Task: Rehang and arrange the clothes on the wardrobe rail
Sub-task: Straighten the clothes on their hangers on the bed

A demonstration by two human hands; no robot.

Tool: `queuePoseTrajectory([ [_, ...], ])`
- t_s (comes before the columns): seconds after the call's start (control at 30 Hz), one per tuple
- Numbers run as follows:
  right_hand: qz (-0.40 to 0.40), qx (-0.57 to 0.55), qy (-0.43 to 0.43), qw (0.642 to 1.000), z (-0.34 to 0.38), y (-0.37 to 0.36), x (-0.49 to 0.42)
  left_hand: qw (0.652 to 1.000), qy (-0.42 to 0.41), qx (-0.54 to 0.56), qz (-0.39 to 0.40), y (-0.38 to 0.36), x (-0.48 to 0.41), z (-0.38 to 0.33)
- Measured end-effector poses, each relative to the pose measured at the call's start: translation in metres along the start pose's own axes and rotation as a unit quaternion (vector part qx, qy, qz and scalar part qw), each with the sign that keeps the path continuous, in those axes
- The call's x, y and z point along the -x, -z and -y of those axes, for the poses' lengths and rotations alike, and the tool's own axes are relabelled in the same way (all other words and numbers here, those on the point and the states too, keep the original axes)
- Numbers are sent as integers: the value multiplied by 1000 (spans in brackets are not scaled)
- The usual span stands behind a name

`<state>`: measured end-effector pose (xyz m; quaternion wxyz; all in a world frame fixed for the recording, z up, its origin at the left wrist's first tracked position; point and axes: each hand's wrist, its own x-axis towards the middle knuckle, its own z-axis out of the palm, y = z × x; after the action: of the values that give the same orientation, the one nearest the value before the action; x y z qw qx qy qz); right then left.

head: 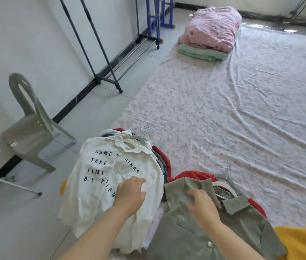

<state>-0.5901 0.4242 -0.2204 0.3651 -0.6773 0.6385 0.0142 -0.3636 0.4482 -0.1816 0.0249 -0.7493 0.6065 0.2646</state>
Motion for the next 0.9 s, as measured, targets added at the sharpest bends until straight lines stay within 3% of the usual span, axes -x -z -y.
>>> queuePoseTrajectory([
  [0.13, 8, 25, 1, 1000, 50, -23, -15, 1000, 7, 14, -13, 20, -7, 51],
  [0.5, 13, 37, -45, 998, 201, -106, -99, 997, -30, 54, 46, 82, -90, 225],
  [0.9, -3, 93, -62, 994, 247, -144, -255, 994, -67, 77, 47, 72, -189, 272],
])
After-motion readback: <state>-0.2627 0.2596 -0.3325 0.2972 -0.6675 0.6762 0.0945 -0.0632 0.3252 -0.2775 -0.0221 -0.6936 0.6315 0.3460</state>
